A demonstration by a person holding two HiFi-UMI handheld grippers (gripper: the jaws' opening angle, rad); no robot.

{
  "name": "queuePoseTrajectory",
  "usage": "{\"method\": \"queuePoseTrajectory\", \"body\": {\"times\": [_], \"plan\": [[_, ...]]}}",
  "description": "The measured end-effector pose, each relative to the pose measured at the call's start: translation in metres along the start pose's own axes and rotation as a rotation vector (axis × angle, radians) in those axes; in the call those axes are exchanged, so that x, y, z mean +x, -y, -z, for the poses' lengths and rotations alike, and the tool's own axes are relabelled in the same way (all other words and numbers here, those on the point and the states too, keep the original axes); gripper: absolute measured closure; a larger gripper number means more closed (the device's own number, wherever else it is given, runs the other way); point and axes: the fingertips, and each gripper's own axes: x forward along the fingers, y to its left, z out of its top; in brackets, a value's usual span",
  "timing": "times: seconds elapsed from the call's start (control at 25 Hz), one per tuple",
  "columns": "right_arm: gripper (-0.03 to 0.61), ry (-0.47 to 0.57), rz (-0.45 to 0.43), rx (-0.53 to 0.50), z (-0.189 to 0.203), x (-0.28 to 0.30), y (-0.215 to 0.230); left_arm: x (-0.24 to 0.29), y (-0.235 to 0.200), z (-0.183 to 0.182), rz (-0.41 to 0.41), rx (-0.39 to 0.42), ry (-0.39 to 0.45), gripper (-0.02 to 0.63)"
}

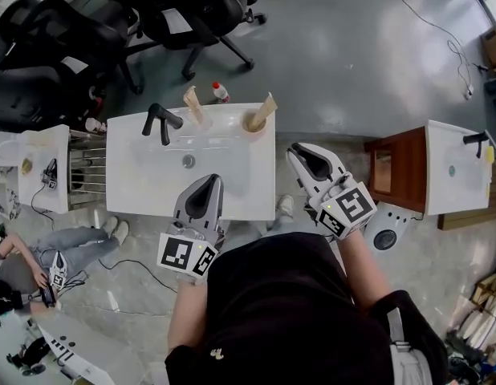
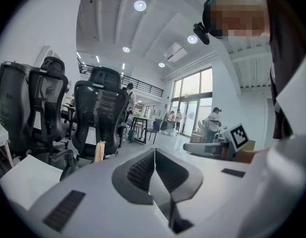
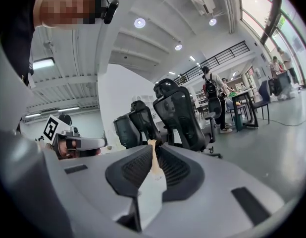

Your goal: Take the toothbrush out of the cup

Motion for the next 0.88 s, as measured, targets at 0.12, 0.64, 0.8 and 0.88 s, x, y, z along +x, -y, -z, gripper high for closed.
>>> {"method": "queuePoseTrajectory", "body": {"times": [0.12,0.64,0.8,0.88], "plan": [[0.529,-0.011,0.034,0.007,0.006,0.012,0.007,-0.006,-0.013,0.001,0.004,-0.003,-0.010,0.591],[0.529,-0.110,0.122,0.019,0.054,0.062,0.036,-0.037,-0.059,0.009,-0.050,-0.037,-0.049,0.591],[0.528,-0.126,0.148,0.037,0.070,0.075,0.048,-0.046,-0.065,0.018,-0.080,-0.039,-0.072,0.591],[0.526,-0.132,0.164,0.046,0.077,0.081,0.056,-0.052,-0.068,0.022,-0.099,-0.045,-0.083,0.589]]}}
